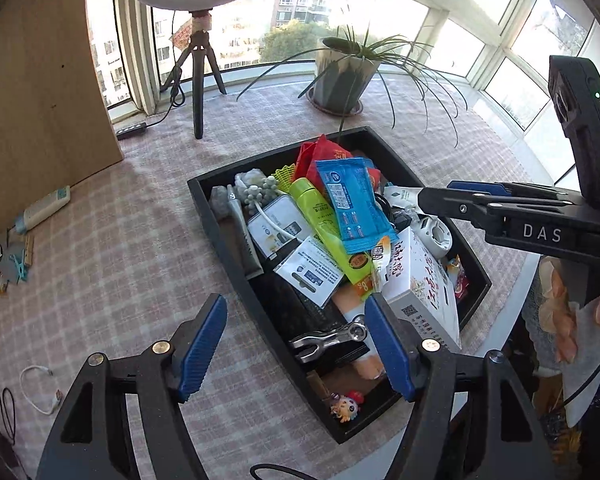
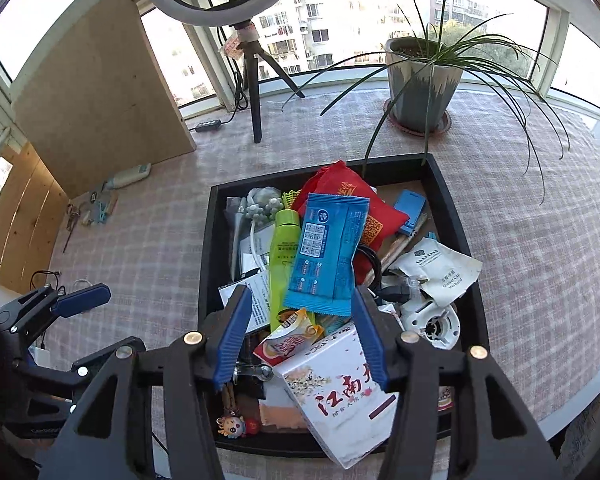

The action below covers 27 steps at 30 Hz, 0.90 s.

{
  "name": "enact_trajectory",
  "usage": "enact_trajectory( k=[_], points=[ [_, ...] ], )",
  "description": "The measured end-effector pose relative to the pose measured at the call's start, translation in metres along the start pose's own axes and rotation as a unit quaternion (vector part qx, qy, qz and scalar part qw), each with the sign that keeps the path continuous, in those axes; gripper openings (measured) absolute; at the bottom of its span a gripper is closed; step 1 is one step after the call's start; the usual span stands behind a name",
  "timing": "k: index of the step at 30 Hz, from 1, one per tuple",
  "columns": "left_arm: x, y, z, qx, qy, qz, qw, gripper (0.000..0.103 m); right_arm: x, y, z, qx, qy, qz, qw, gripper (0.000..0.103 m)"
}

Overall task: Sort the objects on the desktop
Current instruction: 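Withdraw both grippers from the tray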

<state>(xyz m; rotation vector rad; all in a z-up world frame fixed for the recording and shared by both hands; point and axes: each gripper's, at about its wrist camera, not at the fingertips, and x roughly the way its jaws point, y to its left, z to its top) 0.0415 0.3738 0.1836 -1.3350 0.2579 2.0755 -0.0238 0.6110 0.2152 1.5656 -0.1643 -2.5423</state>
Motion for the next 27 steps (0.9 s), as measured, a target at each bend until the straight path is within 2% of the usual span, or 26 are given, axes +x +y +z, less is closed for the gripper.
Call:
enact_trajectory(
  k=[3, 7, 13, 20, 27],
  points=[
    [-0.011, 0.02, -0.013, -0.015, -0.011, 0.029, 0.9994, 0.07, -0.001, 0.024, -0.007, -0.017, -0.003, 0.004, 1.0, 0.052],
    [-0.021, 0.053, -0.032, -0.055, 0.003, 0.051, 0.9972, 0.076, 0.004, 0.056, -0.021, -0.033, -0.001, 0.015, 0.999, 0.053],
    [-0.038, 0.102, -0.072, -0.096, 0.0, 0.071, 0.9928, 0.076, 0.015, 0.106, -0.052, -0.05, 0.004, 0.027, 0.998, 0.053],
    [-0.046, 0.159, -0.117, -0.153, 0.017, 0.079, 0.9848, 0.076, 0.039, 0.151, -0.084, -0.048, 0.031, 0.042, 0.997, 0.053],
    [-0.062, 0.196, -0.145, -0.168, -0.007, 0.073, 0.983, 0.077, 0.054, 0.185, -0.1, -0.046, 0.039, 0.047, 0.997, 0.053]
  ],
)
